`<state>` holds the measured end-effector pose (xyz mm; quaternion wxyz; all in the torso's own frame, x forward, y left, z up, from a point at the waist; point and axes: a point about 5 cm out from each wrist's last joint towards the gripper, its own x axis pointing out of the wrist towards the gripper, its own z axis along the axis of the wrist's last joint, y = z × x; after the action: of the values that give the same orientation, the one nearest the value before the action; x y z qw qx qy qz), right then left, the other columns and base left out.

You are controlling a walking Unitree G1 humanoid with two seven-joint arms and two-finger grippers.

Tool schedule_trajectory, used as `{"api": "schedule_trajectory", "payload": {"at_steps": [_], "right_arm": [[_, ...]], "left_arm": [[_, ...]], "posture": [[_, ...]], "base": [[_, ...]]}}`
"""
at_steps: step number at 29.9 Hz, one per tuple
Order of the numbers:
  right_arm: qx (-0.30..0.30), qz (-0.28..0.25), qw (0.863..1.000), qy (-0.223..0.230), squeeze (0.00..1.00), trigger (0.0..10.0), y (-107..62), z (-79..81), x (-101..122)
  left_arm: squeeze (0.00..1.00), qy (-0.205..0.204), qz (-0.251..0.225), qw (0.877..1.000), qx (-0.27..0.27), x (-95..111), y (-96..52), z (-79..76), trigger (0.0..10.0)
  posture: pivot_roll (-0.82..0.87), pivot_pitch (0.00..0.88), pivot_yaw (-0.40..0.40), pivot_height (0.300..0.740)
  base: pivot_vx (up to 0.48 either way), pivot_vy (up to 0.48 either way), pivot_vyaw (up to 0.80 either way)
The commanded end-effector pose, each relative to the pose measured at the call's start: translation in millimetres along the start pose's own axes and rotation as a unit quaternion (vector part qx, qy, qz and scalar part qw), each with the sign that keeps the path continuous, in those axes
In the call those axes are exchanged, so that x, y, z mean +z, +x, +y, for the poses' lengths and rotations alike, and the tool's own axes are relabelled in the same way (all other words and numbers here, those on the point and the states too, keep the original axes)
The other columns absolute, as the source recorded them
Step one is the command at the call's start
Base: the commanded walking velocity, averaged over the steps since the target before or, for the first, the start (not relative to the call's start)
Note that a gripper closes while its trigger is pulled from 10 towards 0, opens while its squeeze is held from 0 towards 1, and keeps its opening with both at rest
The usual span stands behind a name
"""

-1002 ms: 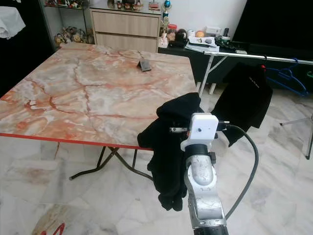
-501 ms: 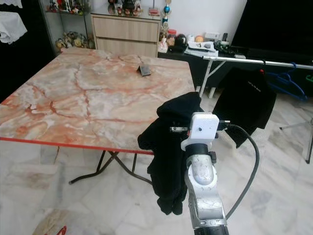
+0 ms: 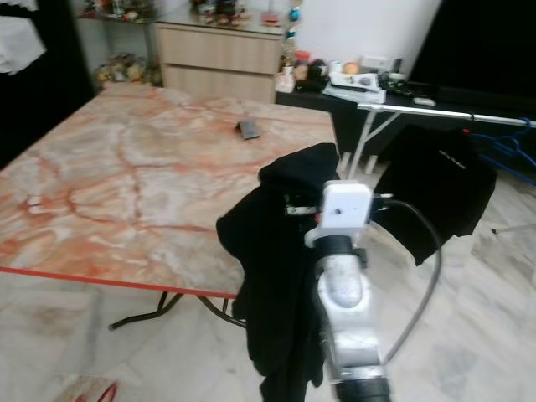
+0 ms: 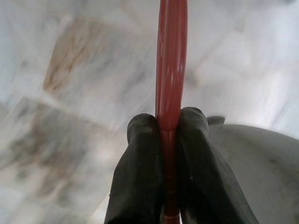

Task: Hang hanger

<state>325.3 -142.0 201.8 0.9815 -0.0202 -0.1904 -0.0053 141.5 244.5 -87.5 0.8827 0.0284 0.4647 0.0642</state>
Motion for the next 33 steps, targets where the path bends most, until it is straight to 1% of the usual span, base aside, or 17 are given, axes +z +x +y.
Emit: {"api": "schedule_trajectory", "payload": {"at_steps": [1, 2, 3, 5, 8, 11, 13, 16, 17, 18, 19, 22, 25, 26, 29, 31, 33], "right_arm": [[0.032, -0.055, 0.998, 0.013, 0.0, 10.0, 11.2, 19.9, 26], [0.03, -0.064, 0.997, 0.016, 0.0, 10.0, 16.2, 19.5, 30], [0.03, -0.064, 0.997, 0.016, 0.0, 10.0, 16.2, 19.5, 30], [0.03, -0.084, 0.996, 0.016, 0.0, 10.0, 27.1, 19.5, 40], [0.03, -0.09, 0.995, 0.013, 0.0, 10.0, 32.0, 18.8, 43], [0.025, -0.074, 0.997, 0.003, 0.0, 10.0, 35.8, 17.7, 39], [0.019, -0.066, 0.998, 0.009, 0.0, 10.0, 34.4, 16.7, 35], [0.012, -0.039, 0.999, 0.007, 0.0, 10.0, 27.1, 13.5, 23], [0.007, -0.015, 1.0, -0.003, 0.0, 10.0, 21.5, 10.1, 13], [0.007, -0.015, 1.0, -0.003, 0.0, 10.0, 21.5, 10.1, 13], [-0.005, 0.01, 1.0, 0.005, 0.0, 10.0, 14.5, 4.5, 2], [-0.033, 0.056, 0.998, 0.023, 0.0, 10.0, 7.1, -4.8, -13], [-0.047, 0.085, 0.995, 0.037, 0.0, 10.0, 1.0, -11.3, -22], [-0.053, 0.102, 0.993, 0.038, 0.0, 10.0, -5.6, -15.5, -27], [-0.049, 0.111, 0.992, 0.025, 0.0, 10.0, -12.1, -18.0, -30], [-0.038, 0.133, 0.99, 0.011, 0.0, 10.0, -26.6, -20.6, -35], [-0.036, 0.138, 0.99, 0.01, 0.0, 10.0, -29.7, -21.1, -36]], "left_arm": [[0.0, 0.002, 0.04, 0.999, 0.023, -22, -7.4, 15.7, 10.0], [0.0, 0.002, 0.04, 0.999, 0.023, -22, -7.4, 15.5, 10.0], [0.0, 0.002, 0.04, 0.999, 0.023, -22, -7.4, 15.5, 10.0], [0.0, 0.001, 0.041, 0.999, 0.023, -22, -7.4, 15.5, 10.0], [0.0, 0.0, 0.042, 0.999, 0.023, -23, -7.8, 15.8, 10.0], [0.0, -0.011, 0.042, 0.999, 0.024, -25, -8.4, 16.0, 10.0], [0.0, -0.013, 0.043, 0.999, 0.024, -26, -8.6, 16.0, 10.0], [0.0, -0.016, 0.044, 0.999, 0.02, -26, -8.8, 15.7, 10.0], [0.0, -0.016, 0.045, 0.999, 0.018, -26, -8.6, 15.2, 10.0], [0.0, -0.016, 0.045, 0.999, 0.018, -26, -8.6, 15.2, 10.0], [0.0, -0.015, 0.045, 0.999, 0.015, -24, -7.2, 12.6, 10.0], [0.0, -0.013, 0.043, 0.999, 0.01, -19, -4.2, 3.5, 10.0], [0.0, -0.013, 0.043, 0.999, 0.006, -18, -2.6, -5.0, 10.0], [0.0, -0.014, 0.045, 0.999, 0.004, -18, -2.1, -9.9, 10.0], [0.0, -0.014, 0.047, 0.999, 0.002, -19, -2.0, -13.9, 10.0], [0.0, -0.011, 0.053, 0.999, -0.001, -21, -2.0, -19.2, 10.0], [0.0, -0.01, 0.054, 0.999, -0.002, -22, -2.0, -20.5, 10.0]], "posture": [[0.1, 0.0, -0.074, 0.74], [0.1, 0.0, -0.074, 0.74], [0.1, 0.0, -0.074, 0.74], [0.09, 0.003, -0.074, 0.74], [0.1, 0.007, -0.077, 0.74], [0.1, 0.013, -0.083, 0.74], [0.1, 0.018, -0.085, 0.74], [0.1, 0.024, -0.086, 0.74], [0.09, 0.028, -0.086, 0.74], [0.09, 0.028, -0.086, 0.74], [0.09, 0.029, -0.087, 0.74], [0.09, 0.035, -0.089, 0.74], [0.1, 0.039, -0.09, 0.74], [0.09, 0.041, -0.091, 0.74], [0.09, 0.044, -0.092, 0.74], [0.09, 0.045, -0.091, 0.74], [0.08, 0.049, -0.091, 0.74]], "base": [[0.405, 0.0, 0.0], [0.405, 0.0, 0.0], [0.405, 0.0, 0.0], [0.405, 0.0, 0.0], [0.405, 0.0, 0.0], [0.121, 0.0, 0.0], [0.0, 0.0, 0.0], [0.0, 0.0, 0.0], [0.0, 0.0, 0.0], [0.0, 0.0, 0.0], [0.0, 0.0, 0.0], [0.0, 0.0, 0.0], [0.0, 0.0, 0.0], [0.0, 0.0, 0.0], [0.0, 0.0, 0.0], [0.0, 0.0, 0.0], [0.0, 0.0, 0.0]]}}
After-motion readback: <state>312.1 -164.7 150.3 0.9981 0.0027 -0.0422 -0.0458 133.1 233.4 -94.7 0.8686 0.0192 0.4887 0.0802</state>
